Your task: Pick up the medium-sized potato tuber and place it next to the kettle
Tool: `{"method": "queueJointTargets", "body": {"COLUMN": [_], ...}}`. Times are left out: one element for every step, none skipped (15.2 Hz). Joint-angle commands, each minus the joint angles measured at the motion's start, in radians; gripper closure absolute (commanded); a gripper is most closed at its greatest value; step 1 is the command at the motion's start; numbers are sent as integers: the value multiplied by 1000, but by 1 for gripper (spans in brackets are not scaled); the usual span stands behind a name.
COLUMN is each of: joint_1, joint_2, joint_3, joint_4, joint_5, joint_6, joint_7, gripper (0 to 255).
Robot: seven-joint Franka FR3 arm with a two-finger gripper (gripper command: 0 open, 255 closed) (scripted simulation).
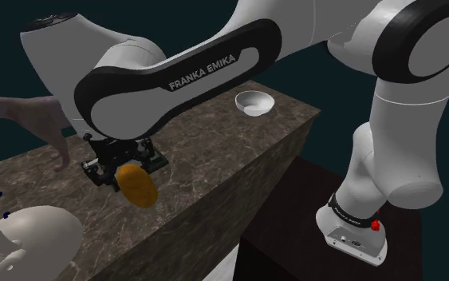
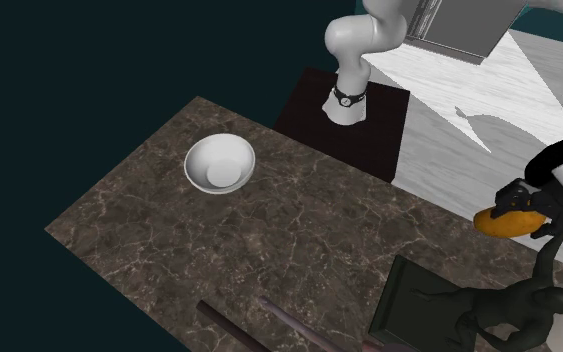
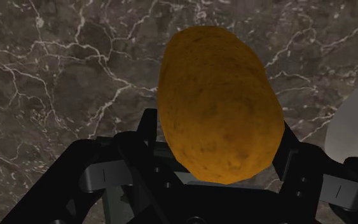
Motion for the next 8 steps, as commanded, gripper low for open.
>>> {"method": "queueJointTargets", "body": {"joint_1": [0, -1, -1, -1, 0, 0, 0, 0], "joint_2": [4, 7, 11, 14, 18, 22, 26, 30], "joint_3": [-1, -1, -2, -2, -3, -4, -4, -5], "joint_4": [-20, -29, -38, -47, -55, -63, -71, -79], "joint_5": [-2, -4, -5, -6, -8, -10, -11, -13], "joint_6": [25, 37, 49, 61, 73, 84, 96, 108], "joint_7": [3, 4, 6, 7, 9, 10, 12, 14], "gripper": [255, 255, 255, 255, 255, 255, 255, 255]}}
